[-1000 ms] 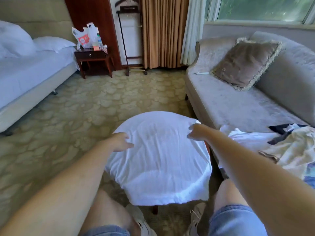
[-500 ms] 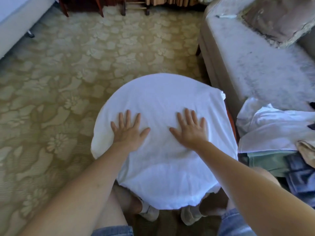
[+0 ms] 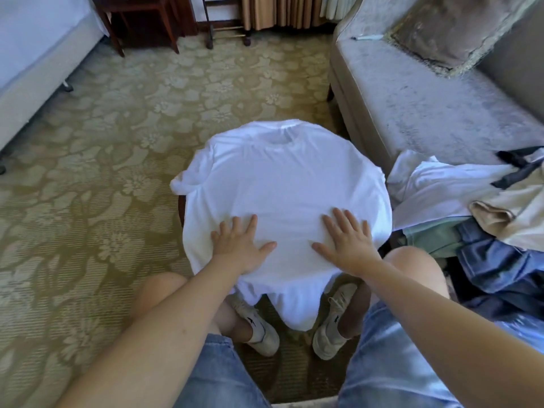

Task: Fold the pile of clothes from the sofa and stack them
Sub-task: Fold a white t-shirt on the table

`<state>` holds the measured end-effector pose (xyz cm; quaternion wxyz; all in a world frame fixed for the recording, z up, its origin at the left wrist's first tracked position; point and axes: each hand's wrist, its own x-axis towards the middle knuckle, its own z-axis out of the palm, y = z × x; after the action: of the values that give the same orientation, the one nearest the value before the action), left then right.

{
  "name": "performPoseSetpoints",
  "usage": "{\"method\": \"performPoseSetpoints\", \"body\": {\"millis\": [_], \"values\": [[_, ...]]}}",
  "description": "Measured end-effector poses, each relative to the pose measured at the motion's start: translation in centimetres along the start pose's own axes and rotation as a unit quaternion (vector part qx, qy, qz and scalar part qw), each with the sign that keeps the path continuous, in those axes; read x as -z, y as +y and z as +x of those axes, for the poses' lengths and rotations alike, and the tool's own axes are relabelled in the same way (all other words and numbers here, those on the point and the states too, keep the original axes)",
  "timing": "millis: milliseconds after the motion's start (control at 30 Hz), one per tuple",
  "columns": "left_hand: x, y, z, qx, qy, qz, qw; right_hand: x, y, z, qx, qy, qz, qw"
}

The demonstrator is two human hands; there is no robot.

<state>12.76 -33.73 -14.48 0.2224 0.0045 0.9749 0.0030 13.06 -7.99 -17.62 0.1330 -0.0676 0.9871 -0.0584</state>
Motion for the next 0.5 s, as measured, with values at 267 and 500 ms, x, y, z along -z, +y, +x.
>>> {"method": "performPoseSetpoints", "body": {"millis": [267, 500], "values": [[2.2, -2.6, 1.8, 0.072, 0.098, -0.067, 0.990, 4.3, -4.1, 3.0, 0.004, 0.062, 0.022, 0.998], [3.1, -7.5, 7.5, 0.101, 0.131, -0.120, 0.979, 4.3, -12.1, 12.5, 0.034, -0.024, 0.032, 0.999]]}}
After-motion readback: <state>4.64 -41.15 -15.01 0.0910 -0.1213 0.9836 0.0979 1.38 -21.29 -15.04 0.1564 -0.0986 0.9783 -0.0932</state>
